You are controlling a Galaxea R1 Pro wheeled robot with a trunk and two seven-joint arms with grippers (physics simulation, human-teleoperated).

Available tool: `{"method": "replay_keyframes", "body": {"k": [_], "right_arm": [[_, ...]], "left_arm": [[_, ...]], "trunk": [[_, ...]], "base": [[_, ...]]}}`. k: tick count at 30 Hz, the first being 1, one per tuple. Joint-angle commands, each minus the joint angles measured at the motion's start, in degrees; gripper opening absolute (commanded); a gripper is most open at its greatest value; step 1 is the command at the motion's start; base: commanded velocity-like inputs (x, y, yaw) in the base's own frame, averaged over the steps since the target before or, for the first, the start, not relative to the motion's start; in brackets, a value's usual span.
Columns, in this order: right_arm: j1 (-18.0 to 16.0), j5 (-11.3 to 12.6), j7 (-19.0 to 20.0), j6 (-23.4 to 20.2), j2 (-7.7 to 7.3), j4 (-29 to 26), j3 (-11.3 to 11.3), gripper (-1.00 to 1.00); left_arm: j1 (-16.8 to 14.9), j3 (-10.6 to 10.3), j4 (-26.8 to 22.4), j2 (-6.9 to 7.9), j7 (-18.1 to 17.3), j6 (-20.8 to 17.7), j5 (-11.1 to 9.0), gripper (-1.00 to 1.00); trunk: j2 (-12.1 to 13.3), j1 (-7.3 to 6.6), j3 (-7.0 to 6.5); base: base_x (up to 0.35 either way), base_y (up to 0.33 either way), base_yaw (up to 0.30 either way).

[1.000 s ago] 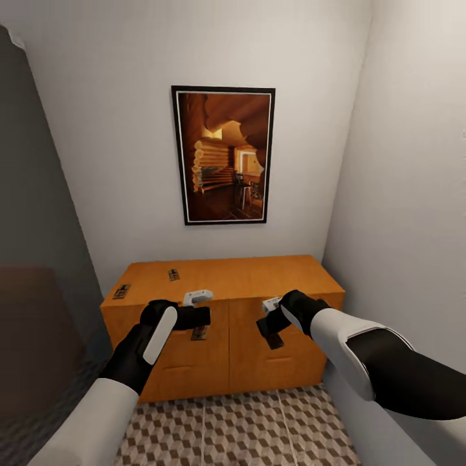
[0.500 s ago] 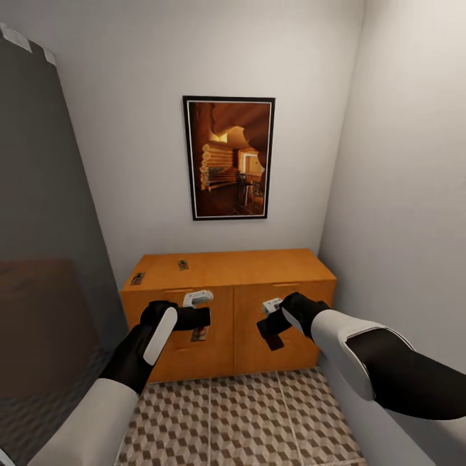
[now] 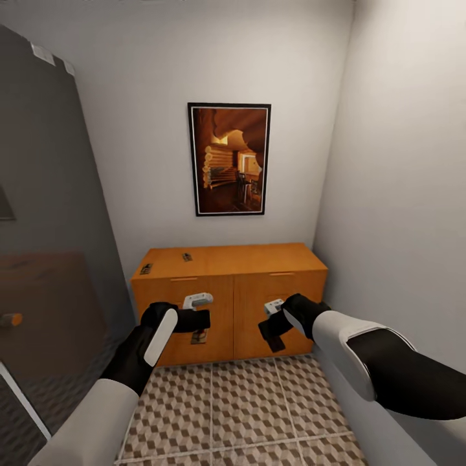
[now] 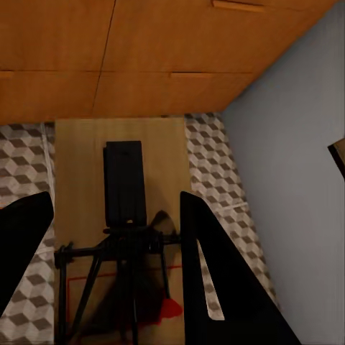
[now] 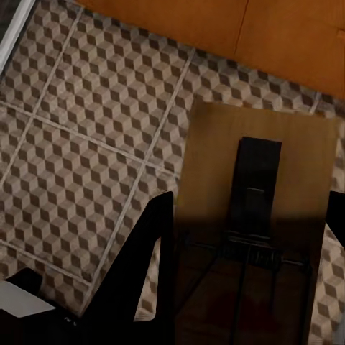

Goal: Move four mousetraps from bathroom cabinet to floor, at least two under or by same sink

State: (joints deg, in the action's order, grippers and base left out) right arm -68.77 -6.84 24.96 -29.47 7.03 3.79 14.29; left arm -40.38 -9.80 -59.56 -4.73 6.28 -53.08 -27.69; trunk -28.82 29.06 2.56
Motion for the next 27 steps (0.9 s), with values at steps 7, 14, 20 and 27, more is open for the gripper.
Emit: {"method": "replay_keyframes", "body": {"k": [7,14,20,27], "right_arm": [[2.7,-0.5,0.2,7.8,-0.02,0.2,0.2,-1.00],[5.5,-0.4,-6.6,10.4,-0.44,0.2,0.1,-1.00],[8.8,-0.2,-10.0,11.1,-1.16,0.2,0.1,-1.00],[10.2,-0.3,-10.5,11.3,-1.32,0.2,0.1,-1.00]], "left_arm": [[0.0,-0.1,2.8,-0.01,0.5,0.8,-0.6,-1.00],[0.1,-0.1,8.2,0.51,0.7,7.8,-0.4,-1.00],[2.1,-0.8,11.4,2.21,0.6,10.0,-0.4,-1.00],[4.9,-1.0,16.7,3.70,0.5,19.4,-0.5,-1.00]], "trunk": [[-0.1,0.01,0.13],[-0.1,0.01,0.13],[-0.1,0.01,0.13],[-0.1,0.01,0.13]], "base": [[-0.036,0.000,0.000],[-0.002,0.000,0.000],[0.000,0.000,0.000],[0.000,0.000,0.000]]}}
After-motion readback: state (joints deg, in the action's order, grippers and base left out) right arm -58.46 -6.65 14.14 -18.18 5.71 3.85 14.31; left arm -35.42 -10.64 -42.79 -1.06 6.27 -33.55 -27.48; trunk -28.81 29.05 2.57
